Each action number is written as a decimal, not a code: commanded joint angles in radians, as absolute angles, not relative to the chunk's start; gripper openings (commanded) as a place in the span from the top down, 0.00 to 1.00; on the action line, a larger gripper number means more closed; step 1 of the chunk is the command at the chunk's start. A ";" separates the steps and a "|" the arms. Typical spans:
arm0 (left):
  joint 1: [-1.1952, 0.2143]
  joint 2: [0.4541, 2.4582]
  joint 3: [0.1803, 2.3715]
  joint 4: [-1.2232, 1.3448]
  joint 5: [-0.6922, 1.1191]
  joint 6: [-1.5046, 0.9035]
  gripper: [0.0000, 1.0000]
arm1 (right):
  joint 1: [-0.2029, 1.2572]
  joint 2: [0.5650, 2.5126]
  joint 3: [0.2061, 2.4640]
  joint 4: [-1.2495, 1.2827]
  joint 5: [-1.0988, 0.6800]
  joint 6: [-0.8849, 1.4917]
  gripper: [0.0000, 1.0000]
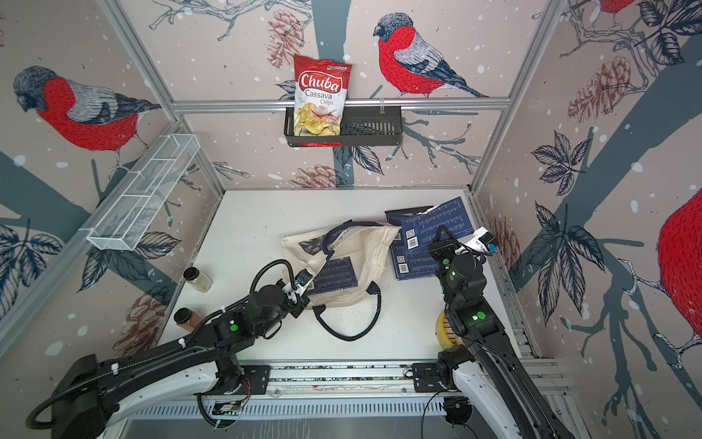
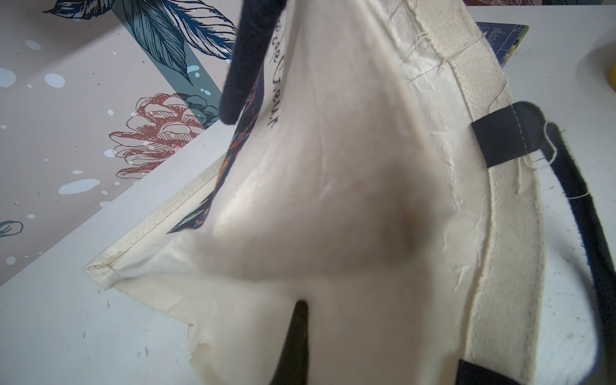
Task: Take out the books from the canvas bag
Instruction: Place the book on the book.
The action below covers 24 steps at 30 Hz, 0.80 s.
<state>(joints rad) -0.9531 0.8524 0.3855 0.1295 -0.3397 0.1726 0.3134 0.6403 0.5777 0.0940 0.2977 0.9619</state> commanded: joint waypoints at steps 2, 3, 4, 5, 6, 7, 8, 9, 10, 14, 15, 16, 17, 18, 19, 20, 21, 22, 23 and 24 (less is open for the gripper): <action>-0.951 0.857 0.397 0.172 -0.331 0.166 1.00 | 0.230 0.676 0.528 0.209 0.131 1.066 1.00; -0.950 0.856 0.397 0.172 -0.329 0.166 1.00 | 0.214 0.683 0.516 0.225 0.114 1.073 1.00; -0.950 0.856 0.396 0.172 -0.329 0.166 1.00 | 0.203 0.695 0.499 0.254 0.098 1.081 1.00; -0.951 0.856 0.396 0.172 -0.329 0.166 1.00 | 0.192 0.707 0.488 0.263 0.090 1.095 1.00; -0.951 0.856 0.397 0.171 -0.329 0.167 1.00 | 0.184 0.721 0.477 0.277 0.083 1.098 1.00; -0.950 0.856 0.398 0.171 -0.329 0.167 1.00 | 0.176 0.739 0.466 0.292 0.076 1.103 1.00; -0.950 0.855 0.399 0.170 -0.330 0.167 1.00 | 0.164 0.759 0.458 0.296 0.066 1.113 1.00; -0.951 0.854 0.398 0.170 -0.330 0.167 1.00 | 0.151 0.775 0.448 0.310 0.052 1.123 1.00; -0.951 0.853 0.397 0.171 -0.330 0.167 1.00 | 0.137 0.795 0.433 0.332 0.030 1.137 1.00; -0.950 0.855 0.397 0.169 -0.331 0.169 1.00 | 0.095 0.862 0.410 0.382 -0.036 1.157 1.00; -0.950 0.855 0.397 0.169 -0.330 0.169 1.00 | 0.092 0.872 0.411 0.385 -0.040 1.151 1.00; -0.951 0.854 0.397 0.169 -0.330 0.169 1.00 | 0.089 0.884 0.408 0.391 -0.038 1.148 1.00; -0.951 0.855 0.397 0.170 -0.329 0.169 1.00 | 0.085 0.894 0.402 0.403 -0.038 1.151 1.00; -0.951 0.854 0.397 0.170 -0.329 0.169 1.00 | 0.082 0.902 0.395 0.419 -0.039 1.152 1.00; -0.950 0.854 0.399 0.169 -0.328 0.169 1.00 | 0.081 0.912 0.387 0.432 -0.036 1.153 1.00; -0.950 0.855 0.399 0.169 -0.327 0.170 1.00 | 0.079 0.923 0.382 0.445 -0.037 1.156 1.00; -0.951 0.855 0.399 0.169 -0.326 0.170 1.00 | 0.077 0.934 0.374 0.467 -0.039 1.154 1.00; -0.951 0.854 0.399 0.169 -0.324 0.170 1.00 | 0.075 0.945 0.368 0.481 -0.040 1.157 1.00; -0.951 0.855 0.397 0.169 -0.323 0.170 1.00 | 0.074 0.957 0.365 0.481 -0.040 1.160 1.00; -0.951 0.854 0.399 0.169 -0.323 0.171 1.00 | 0.073 0.965 0.365 0.478 -0.038 1.161 1.00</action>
<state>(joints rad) -0.9527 0.8566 0.3878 0.1291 -0.3367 0.1658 0.0753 0.9501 0.3695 0.3916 -0.0265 1.1503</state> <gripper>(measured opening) 0.053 0.124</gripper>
